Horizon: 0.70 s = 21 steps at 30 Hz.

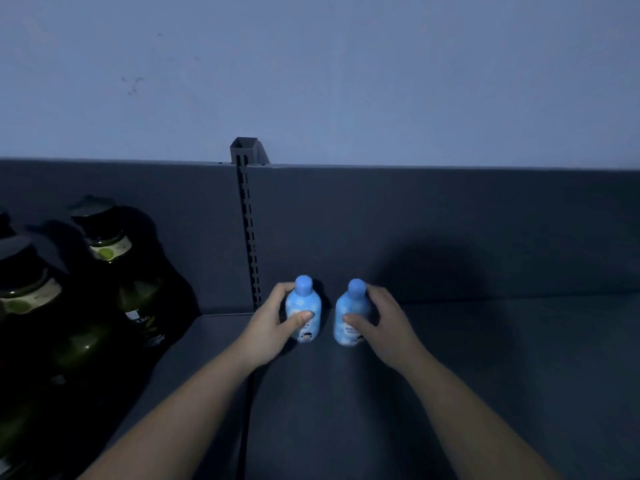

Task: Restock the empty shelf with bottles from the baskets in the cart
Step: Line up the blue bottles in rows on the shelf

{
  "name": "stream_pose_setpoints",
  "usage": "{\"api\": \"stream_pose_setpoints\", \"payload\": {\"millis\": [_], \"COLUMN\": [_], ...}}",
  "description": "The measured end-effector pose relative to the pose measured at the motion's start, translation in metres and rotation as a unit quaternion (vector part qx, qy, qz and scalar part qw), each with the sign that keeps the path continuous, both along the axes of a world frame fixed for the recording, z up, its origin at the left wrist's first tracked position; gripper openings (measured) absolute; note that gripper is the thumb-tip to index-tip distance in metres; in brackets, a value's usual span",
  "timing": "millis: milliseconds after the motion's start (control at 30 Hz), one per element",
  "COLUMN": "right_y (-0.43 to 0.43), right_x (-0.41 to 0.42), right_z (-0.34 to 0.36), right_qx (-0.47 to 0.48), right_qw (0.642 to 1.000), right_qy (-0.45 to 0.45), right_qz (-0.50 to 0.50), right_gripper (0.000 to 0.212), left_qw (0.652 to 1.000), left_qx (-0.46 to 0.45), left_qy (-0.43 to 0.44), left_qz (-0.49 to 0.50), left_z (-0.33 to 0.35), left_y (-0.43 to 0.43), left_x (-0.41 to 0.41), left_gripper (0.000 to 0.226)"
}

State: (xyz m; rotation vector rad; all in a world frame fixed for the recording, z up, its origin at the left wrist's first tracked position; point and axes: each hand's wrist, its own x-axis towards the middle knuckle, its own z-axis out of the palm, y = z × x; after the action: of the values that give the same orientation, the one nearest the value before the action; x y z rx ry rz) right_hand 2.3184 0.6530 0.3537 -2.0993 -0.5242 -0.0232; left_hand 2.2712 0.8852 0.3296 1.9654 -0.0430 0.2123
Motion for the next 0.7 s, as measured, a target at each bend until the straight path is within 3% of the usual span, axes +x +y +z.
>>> {"api": "stream_pose_setpoints", "payload": {"millis": [233, 700], "right_y": [0.013, 0.018], "right_x": [0.018, 0.03], "right_z": [0.006, 0.018], "right_qx": [-0.015, -0.14], "right_qw": [1.0, 0.988], "right_qy": [-0.002, -0.032], "right_qz": [-0.019, -0.063], "right_gripper": [0.047, 0.045], "left_qw": [0.995, 0.987], "left_qx": [0.077, 0.1], "left_qy": [-0.006, -0.01], "left_qz": [0.056, 0.125], "left_z": [0.003, 0.0], "left_y": [-0.005, -0.005], "left_x": [0.019, 0.024], "left_gripper": [0.044, 0.053]}}
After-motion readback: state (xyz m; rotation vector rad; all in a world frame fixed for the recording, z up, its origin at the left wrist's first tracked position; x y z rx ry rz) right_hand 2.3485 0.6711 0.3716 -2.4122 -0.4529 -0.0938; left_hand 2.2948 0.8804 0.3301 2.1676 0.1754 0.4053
